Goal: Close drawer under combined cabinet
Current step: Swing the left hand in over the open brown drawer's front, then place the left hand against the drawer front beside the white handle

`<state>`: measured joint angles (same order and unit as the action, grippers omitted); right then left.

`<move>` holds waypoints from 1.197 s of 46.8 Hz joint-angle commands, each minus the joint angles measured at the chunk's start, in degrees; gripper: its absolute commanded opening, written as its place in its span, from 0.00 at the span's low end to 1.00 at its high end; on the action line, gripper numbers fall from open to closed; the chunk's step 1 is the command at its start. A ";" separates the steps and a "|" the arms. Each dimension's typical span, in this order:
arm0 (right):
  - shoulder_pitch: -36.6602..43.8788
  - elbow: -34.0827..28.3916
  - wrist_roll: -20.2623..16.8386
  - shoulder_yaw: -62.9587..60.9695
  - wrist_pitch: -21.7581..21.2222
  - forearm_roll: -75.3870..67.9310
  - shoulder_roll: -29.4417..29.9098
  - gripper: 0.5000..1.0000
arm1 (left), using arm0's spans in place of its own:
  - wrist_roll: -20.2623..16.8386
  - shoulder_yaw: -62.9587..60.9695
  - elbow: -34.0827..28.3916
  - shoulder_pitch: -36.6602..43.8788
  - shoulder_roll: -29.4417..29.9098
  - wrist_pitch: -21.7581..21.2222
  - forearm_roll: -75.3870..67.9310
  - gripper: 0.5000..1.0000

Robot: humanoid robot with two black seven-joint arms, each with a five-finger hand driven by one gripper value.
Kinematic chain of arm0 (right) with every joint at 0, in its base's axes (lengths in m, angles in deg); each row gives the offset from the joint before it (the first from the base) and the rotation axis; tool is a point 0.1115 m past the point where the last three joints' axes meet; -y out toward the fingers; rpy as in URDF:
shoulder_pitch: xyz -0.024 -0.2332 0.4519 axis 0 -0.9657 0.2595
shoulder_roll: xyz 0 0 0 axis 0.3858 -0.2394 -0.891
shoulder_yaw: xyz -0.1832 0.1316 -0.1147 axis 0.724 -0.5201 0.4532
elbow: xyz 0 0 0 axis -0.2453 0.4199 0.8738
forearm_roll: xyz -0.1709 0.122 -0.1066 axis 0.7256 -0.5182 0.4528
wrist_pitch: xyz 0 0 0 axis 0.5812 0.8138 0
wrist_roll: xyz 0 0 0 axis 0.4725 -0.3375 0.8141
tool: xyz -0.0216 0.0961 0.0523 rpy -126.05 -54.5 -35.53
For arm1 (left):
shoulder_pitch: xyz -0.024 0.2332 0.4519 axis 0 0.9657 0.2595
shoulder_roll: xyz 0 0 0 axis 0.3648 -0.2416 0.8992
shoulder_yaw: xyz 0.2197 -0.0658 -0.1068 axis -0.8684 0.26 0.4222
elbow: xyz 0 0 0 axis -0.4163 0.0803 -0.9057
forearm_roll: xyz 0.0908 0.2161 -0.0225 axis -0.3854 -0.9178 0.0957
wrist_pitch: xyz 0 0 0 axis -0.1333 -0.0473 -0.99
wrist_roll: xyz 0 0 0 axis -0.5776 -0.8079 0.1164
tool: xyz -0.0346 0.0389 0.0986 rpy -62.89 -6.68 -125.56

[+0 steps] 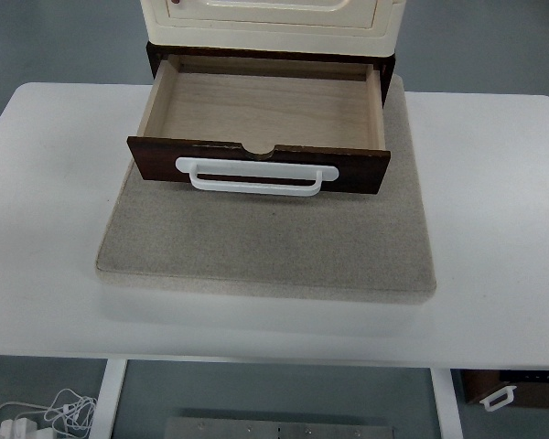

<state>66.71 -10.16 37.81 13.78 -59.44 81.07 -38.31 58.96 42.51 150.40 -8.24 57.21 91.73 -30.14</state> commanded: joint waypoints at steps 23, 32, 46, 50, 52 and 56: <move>-0.02 0.00 -0.01 0.00 0.01 -0.01 0.00 0.90 | 6.66 -17.25 17.44 -1.47 -5.31 0.18 -4.27 0.99; -0.02 0.00 -0.01 0.00 0.01 -0.01 0.00 0.90 | 10.62 -23.49 22.45 -2.26 -7.06 0.36 -6.56 0.99; -0.02 0.00 -0.01 0.00 -0.08 -0.01 0.00 0.90 | 16.68 -34.47 25.97 -3.14 -9.35 3.43 -14.29 0.99; -0.02 0.00 -0.01 0.00 0.01 -0.01 0.00 0.90 | 20.45 -36.59 26.67 -3.23 -9.35 3.87 -15.61 0.99; -0.02 0.00 -0.01 0.00 0.01 -0.01 0.00 0.90 | 23.09 -37.03 27.02 -3.23 -9.26 4.57 -15.79 0.99; -0.02 0.00 -0.01 0.00 0.01 -0.01 0.00 0.90 | 26.70 -38.52 27.73 -3.14 -8.74 6.94 -15.96 0.99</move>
<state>66.70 -10.16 37.81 13.78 -59.45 81.07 -38.31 83.02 5.20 177.63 -11.40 48.04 96.90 -46.03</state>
